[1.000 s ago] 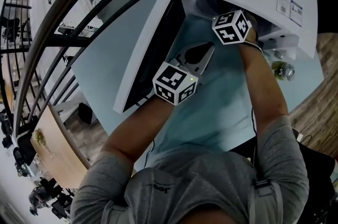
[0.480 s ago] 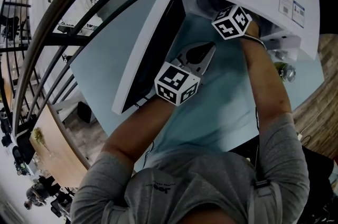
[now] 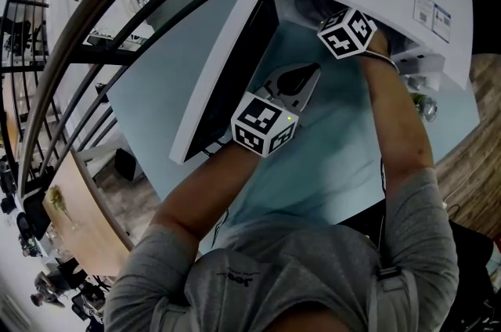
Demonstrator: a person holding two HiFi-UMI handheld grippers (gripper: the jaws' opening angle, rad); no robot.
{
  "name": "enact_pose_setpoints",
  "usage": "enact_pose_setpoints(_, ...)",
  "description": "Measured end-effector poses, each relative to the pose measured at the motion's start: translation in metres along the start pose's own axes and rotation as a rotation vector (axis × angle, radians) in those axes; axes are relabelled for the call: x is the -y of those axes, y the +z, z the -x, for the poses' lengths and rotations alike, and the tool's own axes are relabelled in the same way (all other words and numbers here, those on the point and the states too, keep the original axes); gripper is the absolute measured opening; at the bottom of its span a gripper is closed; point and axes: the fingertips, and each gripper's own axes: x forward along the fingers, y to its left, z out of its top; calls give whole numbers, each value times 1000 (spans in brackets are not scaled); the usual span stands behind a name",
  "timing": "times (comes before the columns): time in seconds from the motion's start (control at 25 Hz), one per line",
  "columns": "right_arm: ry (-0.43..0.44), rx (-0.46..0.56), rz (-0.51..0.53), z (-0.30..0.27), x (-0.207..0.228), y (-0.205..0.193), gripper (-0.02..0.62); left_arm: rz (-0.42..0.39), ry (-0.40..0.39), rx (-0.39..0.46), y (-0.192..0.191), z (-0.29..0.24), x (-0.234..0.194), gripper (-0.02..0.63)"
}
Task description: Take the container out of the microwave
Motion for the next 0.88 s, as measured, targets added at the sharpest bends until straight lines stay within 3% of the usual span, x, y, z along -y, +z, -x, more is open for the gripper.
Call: enact_pose_setpoints(0.88,153,49,11,96,-60,6,31,-70,49,19,10,61,43,9)
